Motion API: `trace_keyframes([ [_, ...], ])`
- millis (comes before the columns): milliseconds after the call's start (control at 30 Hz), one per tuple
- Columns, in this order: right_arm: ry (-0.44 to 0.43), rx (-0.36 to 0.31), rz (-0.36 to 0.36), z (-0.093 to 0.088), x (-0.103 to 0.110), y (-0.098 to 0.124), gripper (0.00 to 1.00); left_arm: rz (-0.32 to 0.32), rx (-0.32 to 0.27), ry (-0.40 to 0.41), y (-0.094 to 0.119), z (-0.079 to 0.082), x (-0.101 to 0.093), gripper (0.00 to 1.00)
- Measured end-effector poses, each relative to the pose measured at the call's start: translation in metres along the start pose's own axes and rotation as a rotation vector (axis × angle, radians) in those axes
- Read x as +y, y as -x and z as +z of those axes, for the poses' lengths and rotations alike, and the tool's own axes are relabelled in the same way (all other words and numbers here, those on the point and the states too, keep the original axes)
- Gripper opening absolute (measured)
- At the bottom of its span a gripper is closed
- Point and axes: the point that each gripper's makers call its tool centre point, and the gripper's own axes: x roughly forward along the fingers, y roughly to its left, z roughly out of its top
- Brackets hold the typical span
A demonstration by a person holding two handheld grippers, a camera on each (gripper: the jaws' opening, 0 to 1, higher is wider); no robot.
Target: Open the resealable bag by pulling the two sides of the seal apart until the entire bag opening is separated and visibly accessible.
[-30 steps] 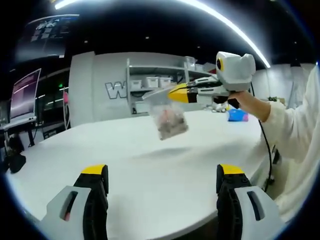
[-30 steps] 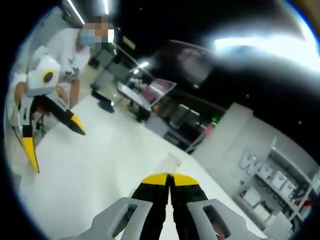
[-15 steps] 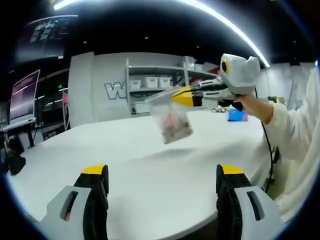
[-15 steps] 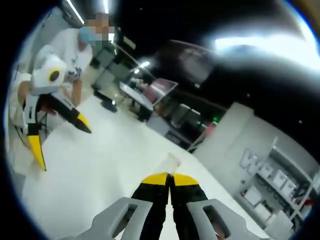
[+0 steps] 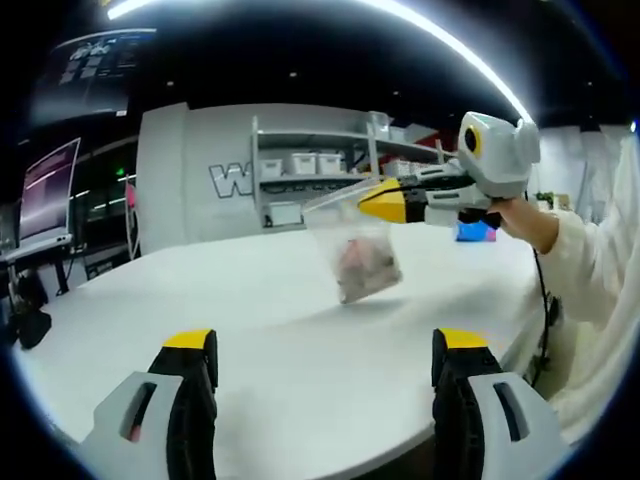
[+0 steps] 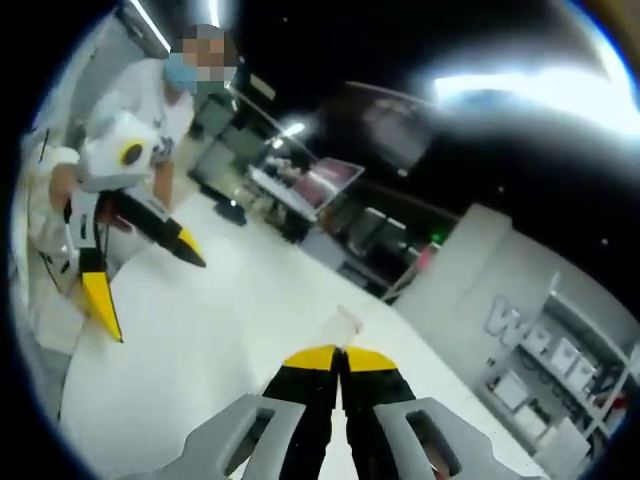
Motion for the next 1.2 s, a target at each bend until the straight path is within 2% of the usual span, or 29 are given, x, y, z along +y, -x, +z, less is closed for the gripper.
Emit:
trace_keyframes([
  [133,-0.022,-0.003,0.001,-0.002,0.004,0.006,0.00,0.000,0.002,0.003,0.000,-0.001,0.000,0.87],
  [333,-0.099,-0.038,0.048,0.004,0.021,0.013,0.00,-0.007,-0.016,0.009,0.000,0.002,-0.001,0.86],
  [767,-0.104,-0.061,0.092,0.009,0.061,0.026,0.00,-0.013,-0.014,0.011,0.000,0.000,0.000,0.85],
  [833,-0.110,-0.058,0.103,0.009,0.068,0.026,0.00,-0.015,-0.013,0.017,0.001,-0.001,0.000,0.83],
  [967,-0.116,-0.048,0.127,0.004,0.085,0.027,0.00,-0.020,-0.018,0.001,0.003,0.000,-0.001,0.69],
  [1200,-0.163,-0.028,0.148,-0.006,0.100,0.027,0.00,-0.031,-0.021,0.028,0.005,-0.001,-0.001,0.69],
])
